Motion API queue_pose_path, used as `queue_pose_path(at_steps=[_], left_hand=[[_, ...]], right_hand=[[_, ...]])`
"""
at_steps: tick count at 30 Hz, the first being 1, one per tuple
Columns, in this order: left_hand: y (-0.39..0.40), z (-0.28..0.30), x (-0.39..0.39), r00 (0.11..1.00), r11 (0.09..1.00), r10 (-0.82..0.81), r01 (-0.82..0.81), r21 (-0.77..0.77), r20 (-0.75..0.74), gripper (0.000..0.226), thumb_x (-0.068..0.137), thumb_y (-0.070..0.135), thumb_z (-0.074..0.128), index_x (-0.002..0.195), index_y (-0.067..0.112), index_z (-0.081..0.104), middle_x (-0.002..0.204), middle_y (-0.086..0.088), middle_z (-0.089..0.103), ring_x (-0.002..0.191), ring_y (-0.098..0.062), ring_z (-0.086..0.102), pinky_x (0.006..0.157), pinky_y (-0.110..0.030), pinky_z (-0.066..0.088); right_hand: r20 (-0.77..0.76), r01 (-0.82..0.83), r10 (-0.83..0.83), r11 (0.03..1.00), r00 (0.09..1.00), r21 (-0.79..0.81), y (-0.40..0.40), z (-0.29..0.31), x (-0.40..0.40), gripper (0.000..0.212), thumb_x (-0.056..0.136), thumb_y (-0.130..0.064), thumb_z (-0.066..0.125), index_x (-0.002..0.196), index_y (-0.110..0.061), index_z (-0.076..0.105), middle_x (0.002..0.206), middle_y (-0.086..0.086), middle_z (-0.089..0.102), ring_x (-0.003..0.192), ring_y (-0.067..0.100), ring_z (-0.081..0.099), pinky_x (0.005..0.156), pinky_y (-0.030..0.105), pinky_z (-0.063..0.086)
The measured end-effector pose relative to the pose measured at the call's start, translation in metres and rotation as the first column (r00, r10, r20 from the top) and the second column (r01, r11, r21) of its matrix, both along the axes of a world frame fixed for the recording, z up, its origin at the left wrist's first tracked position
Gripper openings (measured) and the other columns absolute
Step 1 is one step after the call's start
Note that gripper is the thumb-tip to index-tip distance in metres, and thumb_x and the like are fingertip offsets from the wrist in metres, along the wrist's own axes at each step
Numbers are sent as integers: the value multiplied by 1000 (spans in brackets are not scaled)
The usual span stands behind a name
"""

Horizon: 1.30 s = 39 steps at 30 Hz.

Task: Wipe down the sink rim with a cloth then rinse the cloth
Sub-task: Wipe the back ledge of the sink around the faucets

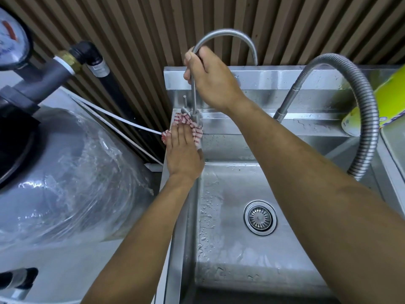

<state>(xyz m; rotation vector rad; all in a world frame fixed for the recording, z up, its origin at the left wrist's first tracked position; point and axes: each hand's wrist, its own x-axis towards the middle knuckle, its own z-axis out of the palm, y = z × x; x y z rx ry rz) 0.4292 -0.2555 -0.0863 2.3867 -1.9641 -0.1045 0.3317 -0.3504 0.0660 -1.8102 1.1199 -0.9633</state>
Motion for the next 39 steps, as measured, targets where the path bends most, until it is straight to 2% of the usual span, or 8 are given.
queue_pose_path(at_steps=[5,8,12,18,21,26,33,39], left_hand=[[1,19,-11,971,999,22,-32,41,236,57,95,41,53,141,10,41,138,-12,49,127,-31,45,107,-44,35],[11,9,-16,962,996,-9,-16,92,274,82,95,55,43,154,0,25,156,-22,30,144,-39,29,121,-48,19],[9,1,-7,991,996,-3,-10,94,136,94,98,61,27,159,-3,-5,168,-22,-9,155,-38,-10,126,-49,-5],[16,18,9,996,998,-13,19,63,-88,67,105,52,16,162,16,19,171,-1,11,154,-26,10,122,-43,14],[8,23,30,979,997,-69,64,-34,-191,56,107,42,19,151,22,46,161,2,36,137,-27,33,109,-44,30],[31,3,42,922,984,-87,21,-176,-377,58,110,35,29,163,17,14,171,3,5,154,-16,10,123,-34,9],[83,-5,34,866,995,82,-101,-12,-493,70,107,33,30,162,14,-9,170,-2,-14,157,-15,-4,125,-30,3],[134,-9,25,964,1000,0,-8,-28,-265,65,109,40,20,162,14,-7,170,-1,-15,155,-19,-18,124,-37,-6]], right_hand=[[8,-6,6,1000,1000,-6,0,-1,1,36,110,-31,40,108,-1,58,98,13,71,79,1,61,73,18,50],[12,-13,13,1000,1000,-17,1,-2,5,37,110,-34,41,106,-2,58,96,12,71,77,2,61,77,30,56],[30,-21,21,1000,999,-1,1,-4,11,37,109,-34,42,102,-2,58,94,15,70,72,8,58,72,34,56],[-12,-25,25,1000,1000,10,3,1,14,25,108,-33,48,88,-19,54,90,8,70,82,16,66,69,23,49],[20,44,-45,997,999,68,16,-5,8,23,106,-31,53,125,-19,58,107,-8,64,100,10,63,85,26,50],[-52,184,-185,983,981,-11,78,-81,2,25,107,-17,44,128,-15,59,121,0,66,111,17,62,99,39,50],[-494,-165,169,985,853,52,98,-147,33,57,112,-31,28,164,-11,17,173,6,12,160,18,-1,124,28,-15],[-606,-167,170,984,777,62,92,-144,37,71,109,-52,27,165,-17,1,173,-2,-8,158,12,-13,125,30,-17]])
